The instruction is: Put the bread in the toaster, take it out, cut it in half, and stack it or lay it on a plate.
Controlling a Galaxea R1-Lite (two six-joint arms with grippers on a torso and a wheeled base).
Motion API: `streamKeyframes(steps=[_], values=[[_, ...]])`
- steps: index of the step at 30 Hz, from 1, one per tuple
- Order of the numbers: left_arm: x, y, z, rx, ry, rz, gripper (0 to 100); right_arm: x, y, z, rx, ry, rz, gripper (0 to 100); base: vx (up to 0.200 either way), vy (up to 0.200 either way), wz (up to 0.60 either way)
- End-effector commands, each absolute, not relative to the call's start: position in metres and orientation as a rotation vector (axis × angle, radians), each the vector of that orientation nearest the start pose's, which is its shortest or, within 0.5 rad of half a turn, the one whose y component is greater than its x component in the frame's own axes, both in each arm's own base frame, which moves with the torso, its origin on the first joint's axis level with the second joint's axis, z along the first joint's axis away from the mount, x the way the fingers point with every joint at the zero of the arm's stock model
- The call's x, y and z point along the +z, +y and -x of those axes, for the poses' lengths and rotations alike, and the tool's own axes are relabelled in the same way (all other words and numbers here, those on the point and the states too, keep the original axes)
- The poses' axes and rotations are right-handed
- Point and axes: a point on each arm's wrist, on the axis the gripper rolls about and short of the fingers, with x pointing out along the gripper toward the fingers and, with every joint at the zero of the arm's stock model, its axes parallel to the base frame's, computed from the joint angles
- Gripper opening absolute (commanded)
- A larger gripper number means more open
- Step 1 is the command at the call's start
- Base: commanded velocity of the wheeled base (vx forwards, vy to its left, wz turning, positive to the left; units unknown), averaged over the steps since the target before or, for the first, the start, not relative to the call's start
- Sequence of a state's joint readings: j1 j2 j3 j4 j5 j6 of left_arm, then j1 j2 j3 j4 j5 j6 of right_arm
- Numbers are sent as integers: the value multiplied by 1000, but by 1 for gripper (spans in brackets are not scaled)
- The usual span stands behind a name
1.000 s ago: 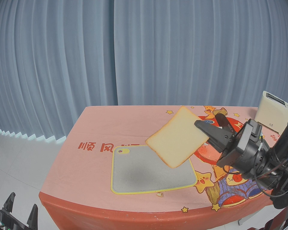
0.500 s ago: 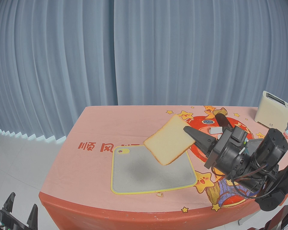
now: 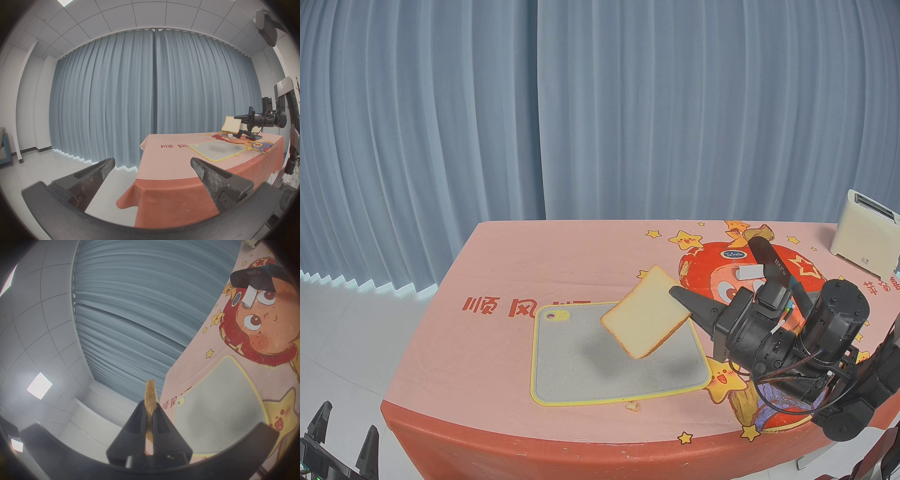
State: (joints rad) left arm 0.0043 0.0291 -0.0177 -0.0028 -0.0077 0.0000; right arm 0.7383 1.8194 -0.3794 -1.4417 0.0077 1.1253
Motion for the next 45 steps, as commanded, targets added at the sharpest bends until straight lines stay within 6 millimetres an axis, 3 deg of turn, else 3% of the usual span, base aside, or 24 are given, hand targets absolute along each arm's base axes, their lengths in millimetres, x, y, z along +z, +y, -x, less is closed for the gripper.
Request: streamKeyframes(steps=[1, 13, 22, 38, 39, 45], values=[[76, 0, 20, -3, 29, 0, 100, 113, 184, -213, 626, 449, -1054, 0, 0, 0, 0], [76, 0, 20, -3, 28, 0, 100, 79, 203, -244, 576, 466, -981, 0, 0, 0, 0], [76, 0, 20, -3, 28, 0, 100, 59, 218, -242, 613, 480, -976, 0, 0, 0, 0], [76, 0, 20, -3, 29, 0, 100, 73, 214, -235, 633, 451, -972, 0, 0, 0, 0], [76, 0, 20, -3, 29, 0, 100, 73, 214, -235, 633, 451, -972, 100, 0, 0, 0], [76, 0, 20, -3, 28, 0, 100, 80, 214, -227, 665, 428, -871, 100, 0, 0, 0]])
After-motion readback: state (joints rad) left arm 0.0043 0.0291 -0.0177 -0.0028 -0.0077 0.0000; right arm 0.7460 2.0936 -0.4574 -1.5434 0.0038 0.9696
